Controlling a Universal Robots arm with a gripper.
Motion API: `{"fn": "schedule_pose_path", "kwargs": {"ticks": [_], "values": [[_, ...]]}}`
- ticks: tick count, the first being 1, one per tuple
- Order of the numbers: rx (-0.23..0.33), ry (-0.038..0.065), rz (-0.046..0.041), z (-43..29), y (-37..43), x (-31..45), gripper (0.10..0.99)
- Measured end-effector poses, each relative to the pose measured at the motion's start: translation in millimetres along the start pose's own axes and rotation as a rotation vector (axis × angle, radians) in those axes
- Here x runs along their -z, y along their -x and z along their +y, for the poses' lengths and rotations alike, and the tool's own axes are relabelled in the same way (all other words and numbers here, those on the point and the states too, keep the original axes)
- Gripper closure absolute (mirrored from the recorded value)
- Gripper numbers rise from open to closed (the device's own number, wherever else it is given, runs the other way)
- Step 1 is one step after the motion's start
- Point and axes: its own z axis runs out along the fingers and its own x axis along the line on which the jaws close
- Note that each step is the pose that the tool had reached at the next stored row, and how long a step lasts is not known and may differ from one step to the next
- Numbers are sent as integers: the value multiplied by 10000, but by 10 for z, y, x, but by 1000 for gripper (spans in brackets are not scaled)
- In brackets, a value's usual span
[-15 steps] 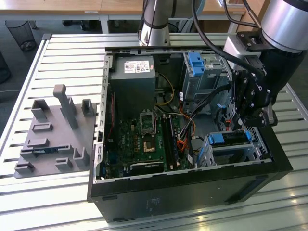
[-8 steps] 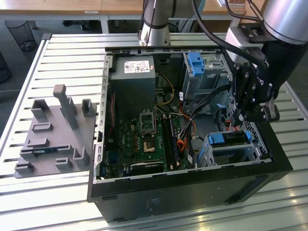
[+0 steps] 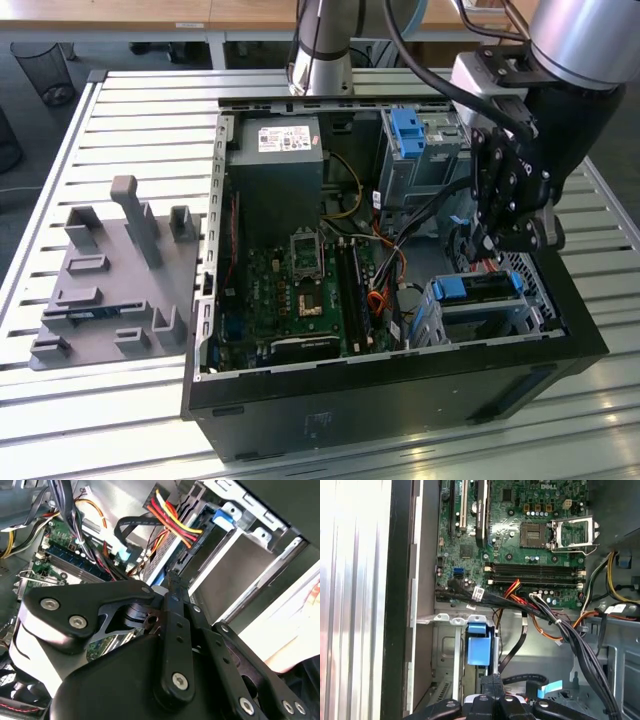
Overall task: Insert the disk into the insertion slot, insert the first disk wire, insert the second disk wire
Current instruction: 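Insert the second disk wire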
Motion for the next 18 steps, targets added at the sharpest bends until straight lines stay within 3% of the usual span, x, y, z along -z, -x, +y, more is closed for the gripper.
{"fn": "schedule_pose_path", "kwargs": {"ticks": [9, 18], "values": [[0, 0, -1, 48, 62, 67, 980], [51, -1, 5, 47, 286, 70, 980]]}}
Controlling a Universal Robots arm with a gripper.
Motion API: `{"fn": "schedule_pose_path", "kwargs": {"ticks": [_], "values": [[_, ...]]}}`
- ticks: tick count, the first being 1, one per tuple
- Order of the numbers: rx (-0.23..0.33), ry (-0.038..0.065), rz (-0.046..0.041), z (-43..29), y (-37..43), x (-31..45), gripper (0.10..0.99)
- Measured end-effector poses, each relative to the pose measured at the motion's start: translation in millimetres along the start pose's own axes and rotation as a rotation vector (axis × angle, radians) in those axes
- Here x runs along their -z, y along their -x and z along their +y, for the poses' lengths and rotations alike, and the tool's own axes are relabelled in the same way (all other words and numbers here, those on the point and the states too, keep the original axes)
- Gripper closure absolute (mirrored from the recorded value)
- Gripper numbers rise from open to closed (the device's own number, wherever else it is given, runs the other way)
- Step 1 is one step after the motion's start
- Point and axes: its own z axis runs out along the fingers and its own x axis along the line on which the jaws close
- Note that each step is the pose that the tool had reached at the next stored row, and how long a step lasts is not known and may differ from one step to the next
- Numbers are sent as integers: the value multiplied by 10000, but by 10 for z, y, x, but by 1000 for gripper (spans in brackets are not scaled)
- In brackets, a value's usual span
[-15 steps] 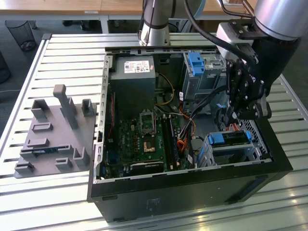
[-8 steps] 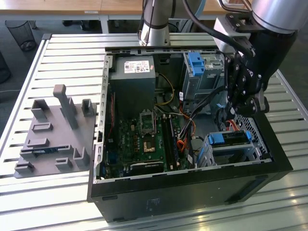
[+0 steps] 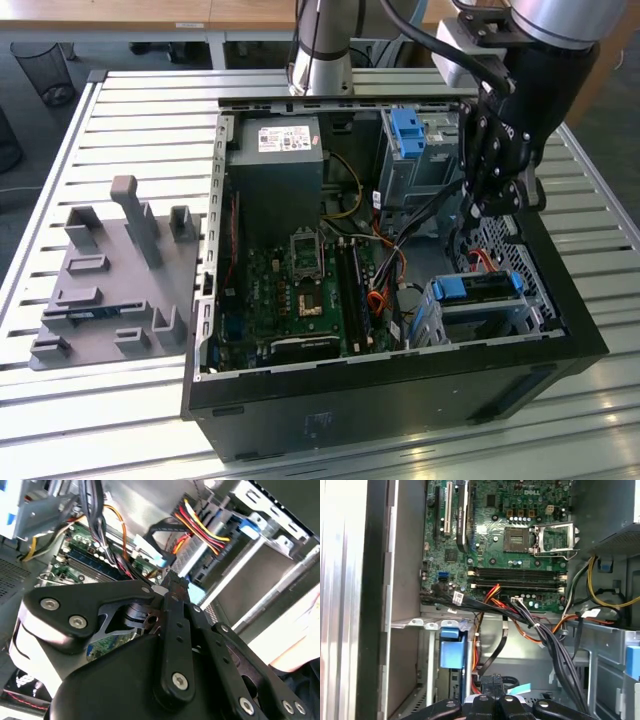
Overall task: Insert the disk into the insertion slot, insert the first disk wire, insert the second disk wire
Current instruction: 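Insert the second disk wire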
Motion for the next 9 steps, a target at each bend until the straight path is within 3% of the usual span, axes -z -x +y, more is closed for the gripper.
{"fn": "schedule_pose_path", "kwargs": {"ticks": [9], "values": [[91, -4, 14, -1, 52, -16, 980]]}}
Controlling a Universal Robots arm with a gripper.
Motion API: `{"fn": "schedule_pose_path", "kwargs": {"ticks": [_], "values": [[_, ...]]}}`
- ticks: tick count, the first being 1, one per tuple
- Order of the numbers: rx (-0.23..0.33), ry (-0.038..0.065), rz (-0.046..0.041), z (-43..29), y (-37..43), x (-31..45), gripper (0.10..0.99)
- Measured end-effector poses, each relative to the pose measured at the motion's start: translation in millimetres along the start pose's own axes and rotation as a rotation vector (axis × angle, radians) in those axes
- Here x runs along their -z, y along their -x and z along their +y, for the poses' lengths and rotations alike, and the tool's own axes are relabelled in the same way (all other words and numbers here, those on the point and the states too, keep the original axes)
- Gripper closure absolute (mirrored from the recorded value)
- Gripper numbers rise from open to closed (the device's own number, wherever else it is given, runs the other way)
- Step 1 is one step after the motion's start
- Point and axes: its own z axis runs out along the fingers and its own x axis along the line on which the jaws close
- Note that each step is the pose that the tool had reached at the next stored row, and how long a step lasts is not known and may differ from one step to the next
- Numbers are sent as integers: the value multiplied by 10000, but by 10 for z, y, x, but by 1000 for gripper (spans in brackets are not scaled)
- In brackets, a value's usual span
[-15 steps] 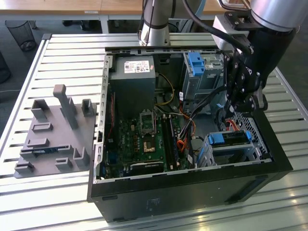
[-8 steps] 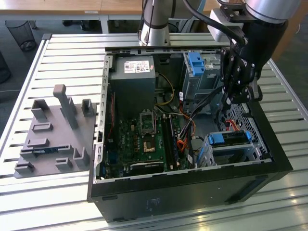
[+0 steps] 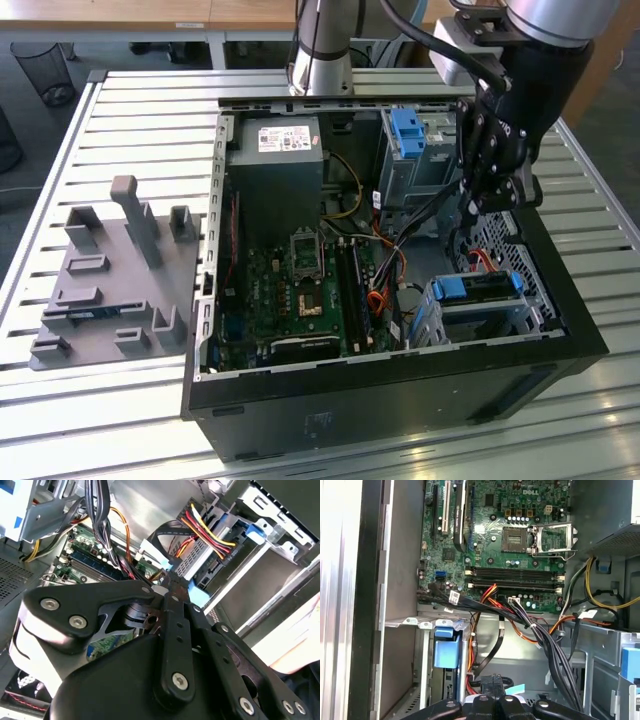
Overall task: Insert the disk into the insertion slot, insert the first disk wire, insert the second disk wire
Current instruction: 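Insert the second disk wire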
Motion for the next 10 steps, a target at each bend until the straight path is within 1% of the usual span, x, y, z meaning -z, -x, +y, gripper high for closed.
{"fn": "schedule_pose_path", "kwargs": {"ticks": [5, 6, 10], "values": [[2, -8, 53, -2, 39, -17, 973], [3, -17, 71, -2, 46, -21, 914], [6, -33, 136, -3, 72, -34, 898]]}}
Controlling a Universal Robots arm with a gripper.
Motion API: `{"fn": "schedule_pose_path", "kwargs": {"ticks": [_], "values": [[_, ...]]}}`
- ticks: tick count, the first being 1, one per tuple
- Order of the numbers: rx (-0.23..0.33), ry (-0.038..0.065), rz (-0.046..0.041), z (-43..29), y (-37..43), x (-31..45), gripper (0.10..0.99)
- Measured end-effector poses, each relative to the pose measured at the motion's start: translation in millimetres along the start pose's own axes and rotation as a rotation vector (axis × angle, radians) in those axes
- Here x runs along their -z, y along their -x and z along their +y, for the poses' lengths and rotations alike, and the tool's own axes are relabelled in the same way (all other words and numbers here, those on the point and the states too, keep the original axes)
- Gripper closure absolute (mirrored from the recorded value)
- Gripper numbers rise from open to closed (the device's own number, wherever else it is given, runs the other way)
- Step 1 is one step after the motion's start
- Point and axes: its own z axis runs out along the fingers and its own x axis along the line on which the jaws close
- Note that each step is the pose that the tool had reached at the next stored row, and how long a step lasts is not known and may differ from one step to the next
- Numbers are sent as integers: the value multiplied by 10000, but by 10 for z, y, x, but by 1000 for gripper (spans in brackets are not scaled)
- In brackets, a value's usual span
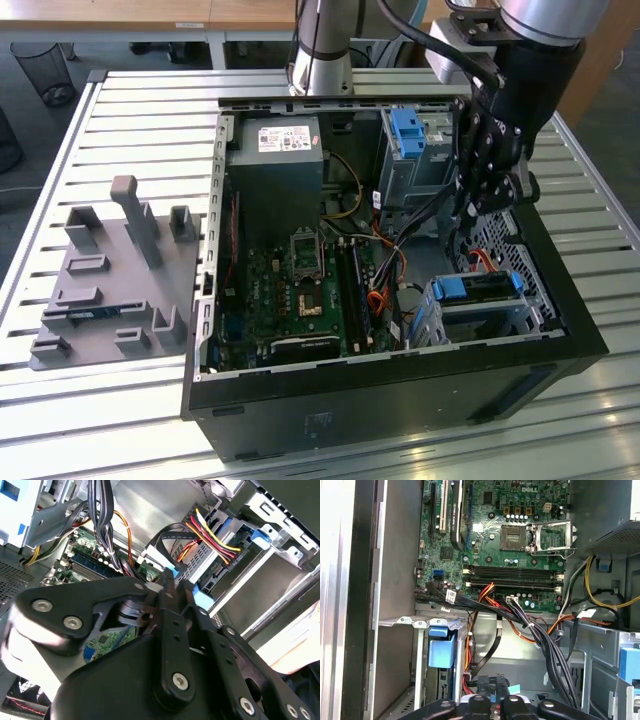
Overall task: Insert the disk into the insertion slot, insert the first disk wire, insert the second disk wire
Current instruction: 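Insert the second disk wire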
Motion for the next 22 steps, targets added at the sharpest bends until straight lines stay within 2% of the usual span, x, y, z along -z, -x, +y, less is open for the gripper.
{"fn": "schedule_pose_path", "kwargs": {"ticks": [1, 2, 7, 10, 16, 19, 22], "values": [[0, 0, 18, 0, 5, -3, 898], [0, 1, 42, 0, 10, -7, 839], [0, 5, 149, -1, 22, -34, 839], [0, 11, 268, -1, 28, -54, 839], [0, 16, 396, -2, 37, -100, 839], [0, 22, 540, -2, 45, -117, 839], [1, 30, 740, -4, 58, -133, 839]]}}
